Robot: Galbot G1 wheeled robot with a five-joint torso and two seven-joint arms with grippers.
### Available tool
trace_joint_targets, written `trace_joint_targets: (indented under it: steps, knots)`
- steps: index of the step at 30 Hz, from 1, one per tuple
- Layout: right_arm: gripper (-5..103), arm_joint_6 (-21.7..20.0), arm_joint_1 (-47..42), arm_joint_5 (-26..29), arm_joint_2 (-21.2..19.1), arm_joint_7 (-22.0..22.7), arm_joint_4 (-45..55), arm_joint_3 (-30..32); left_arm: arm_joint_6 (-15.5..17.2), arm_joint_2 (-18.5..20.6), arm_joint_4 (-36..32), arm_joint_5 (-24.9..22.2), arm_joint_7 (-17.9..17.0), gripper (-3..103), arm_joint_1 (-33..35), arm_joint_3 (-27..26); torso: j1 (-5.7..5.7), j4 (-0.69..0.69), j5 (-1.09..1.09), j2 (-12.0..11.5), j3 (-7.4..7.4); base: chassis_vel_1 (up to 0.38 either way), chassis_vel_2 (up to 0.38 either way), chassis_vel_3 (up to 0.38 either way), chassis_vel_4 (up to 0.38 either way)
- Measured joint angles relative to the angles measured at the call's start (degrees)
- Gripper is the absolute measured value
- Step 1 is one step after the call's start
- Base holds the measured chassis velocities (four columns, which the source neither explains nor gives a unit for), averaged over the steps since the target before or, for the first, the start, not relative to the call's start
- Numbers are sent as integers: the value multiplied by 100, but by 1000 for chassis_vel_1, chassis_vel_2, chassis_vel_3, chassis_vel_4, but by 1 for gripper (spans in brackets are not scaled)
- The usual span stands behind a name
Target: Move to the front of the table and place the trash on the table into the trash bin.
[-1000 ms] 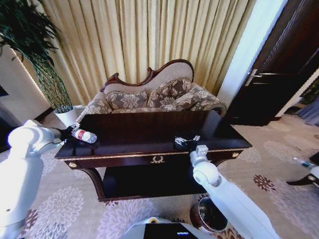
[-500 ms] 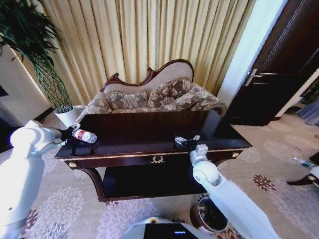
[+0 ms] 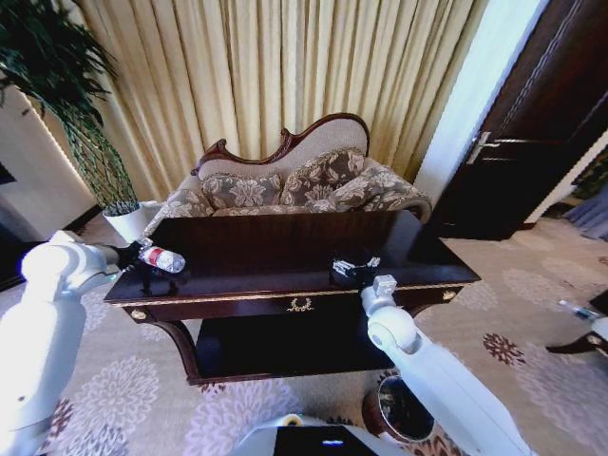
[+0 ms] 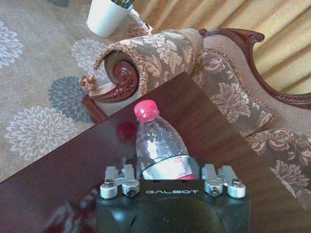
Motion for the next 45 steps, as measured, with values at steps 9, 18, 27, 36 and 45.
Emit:
trace_joint_targets:
  steps: [9,18,27,36,45]
  knots:
    - [100,54,-3,10,-22,32,15,46,-6,-19,-50,-3,17,27,16,-16,0,0,0,0,0,0,0,0,0]
    - [100,61,-37,-5,-27,58,37,48,3,-33,-84,-13,38,2,117,-77,0,-1,-2,0,1,0,0,0,0]
    - [100,61,-39,-6,-45,71,45,51,9,-32,-170,-10,81,0,171,-125,0,0,-2,0,0,0,0,0,0]
    - [100,61,-41,-22,-25,74,28,51,79,-14,-356,162,350,22,346,-267,0,0,-1,0,0,0,0,0,0]
    - [100,61,-41,-33,-16,58,9,24,206,135,-93,490,1281,54,271,-348,0,0,-1,0,0,0,0,0,0]
